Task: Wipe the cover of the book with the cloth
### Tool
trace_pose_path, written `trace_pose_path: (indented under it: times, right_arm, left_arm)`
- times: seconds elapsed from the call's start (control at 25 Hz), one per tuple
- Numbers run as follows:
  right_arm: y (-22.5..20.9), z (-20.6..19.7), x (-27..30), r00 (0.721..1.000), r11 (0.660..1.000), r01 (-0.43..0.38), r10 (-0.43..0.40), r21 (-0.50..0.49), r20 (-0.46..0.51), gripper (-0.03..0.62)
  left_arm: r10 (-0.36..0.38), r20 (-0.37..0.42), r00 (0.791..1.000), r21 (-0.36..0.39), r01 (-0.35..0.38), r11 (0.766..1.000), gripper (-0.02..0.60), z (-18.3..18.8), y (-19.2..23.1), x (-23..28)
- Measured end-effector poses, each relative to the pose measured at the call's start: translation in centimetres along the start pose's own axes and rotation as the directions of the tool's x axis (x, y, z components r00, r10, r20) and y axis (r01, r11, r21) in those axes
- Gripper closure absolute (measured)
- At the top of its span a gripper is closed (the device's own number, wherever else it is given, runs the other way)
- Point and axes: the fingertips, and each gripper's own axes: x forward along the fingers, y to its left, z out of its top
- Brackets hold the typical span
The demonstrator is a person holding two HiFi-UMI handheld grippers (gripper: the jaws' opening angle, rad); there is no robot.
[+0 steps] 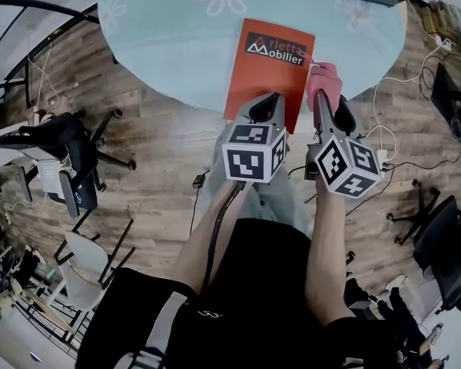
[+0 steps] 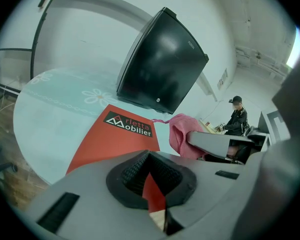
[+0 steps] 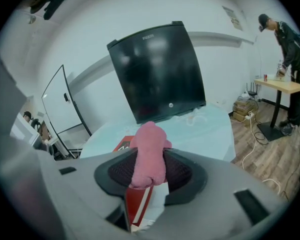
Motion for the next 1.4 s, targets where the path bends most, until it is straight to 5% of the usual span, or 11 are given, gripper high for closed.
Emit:
trace_pose_path:
  times: [0.6, 0.88, 1.2, 1.4]
  right_arm:
    - [12.2, -0.2, 3.3, 0.983, 0.981, -0.184, 0.184, -0.057, -0.010, 0.437]
    - [15.9, -3.8, 5.9, 0.986, 0.986, -0.153, 0.148, -0.068, -0.073, 0.437]
    - [15.4, -6.0, 6.7, 0.993, 0.997, -0.080, 0.079, -0.013, -0.089, 0.437]
    - [13.3, -6.2, 6.0, 0.996, 0.999, -0.033, 0.034, 0.021, -0.076, 0.437]
  left_arm:
    - [0.112, 0.049, 0.993, 0.007, -0.112, 0.994, 0.568, 2.6, 8.2, -6.1]
    - [0.086, 0.003, 0.996, 0.041, -0.086, 0.995, 0.569, 2.7, 11.5, -6.8]
    - [0.069, -0.072, 0.995, 0.076, -0.064, 0.995, 0.569, 1.0, 13.2, -6.5]
    - [0.044, -0.086, 0.995, 0.186, -0.027, 0.982, 0.569, 0.9, 11.0, -4.9]
